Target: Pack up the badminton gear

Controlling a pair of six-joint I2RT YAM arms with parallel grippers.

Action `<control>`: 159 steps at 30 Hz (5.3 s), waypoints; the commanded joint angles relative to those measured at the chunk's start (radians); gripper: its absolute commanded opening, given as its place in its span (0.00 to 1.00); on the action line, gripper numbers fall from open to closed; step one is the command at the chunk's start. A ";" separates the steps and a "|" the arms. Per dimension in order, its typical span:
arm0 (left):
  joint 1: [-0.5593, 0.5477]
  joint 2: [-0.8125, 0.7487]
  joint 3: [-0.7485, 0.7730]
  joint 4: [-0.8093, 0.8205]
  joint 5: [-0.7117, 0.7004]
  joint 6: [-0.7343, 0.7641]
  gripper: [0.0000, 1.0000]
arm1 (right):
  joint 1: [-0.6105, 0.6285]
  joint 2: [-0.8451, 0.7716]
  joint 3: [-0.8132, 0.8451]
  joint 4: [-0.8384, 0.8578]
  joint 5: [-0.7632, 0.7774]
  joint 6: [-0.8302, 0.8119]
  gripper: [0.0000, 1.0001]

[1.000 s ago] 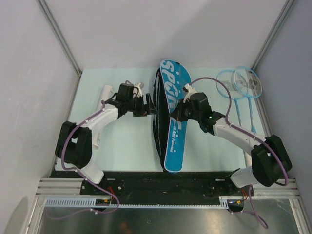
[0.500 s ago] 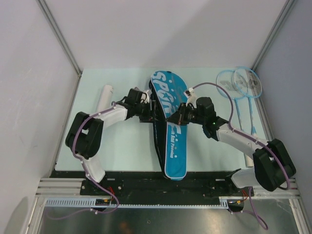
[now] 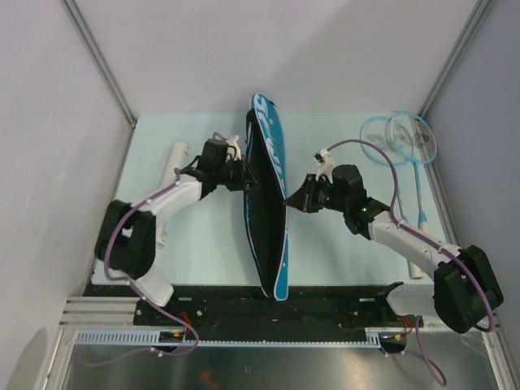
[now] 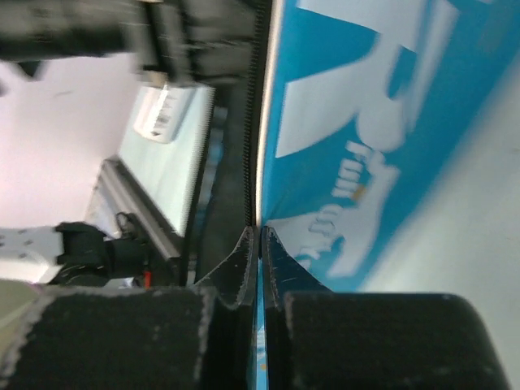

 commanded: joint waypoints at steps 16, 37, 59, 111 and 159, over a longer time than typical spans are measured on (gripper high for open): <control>0.000 -0.117 0.049 -0.181 -0.266 -0.035 0.00 | 0.003 0.099 0.100 -0.178 0.208 -0.158 0.62; -0.032 -0.117 0.177 -0.357 -0.409 -0.088 0.00 | -0.669 0.019 0.096 -0.434 0.447 -0.291 0.82; -0.095 -0.063 0.227 -0.435 -0.567 -0.072 0.00 | -0.900 0.366 0.188 -0.235 0.707 -0.581 0.70; -0.002 0.098 0.505 -0.645 -0.495 -0.124 0.00 | -0.377 0.174 0.450 -0.547 -0.076 -0.398 0.00; 0.077 -0.072 0.250 -0.282 -0.093 -0.023 0.00 | 0.643 0.091 0.251 -0.361 1.354 -0.997 0.00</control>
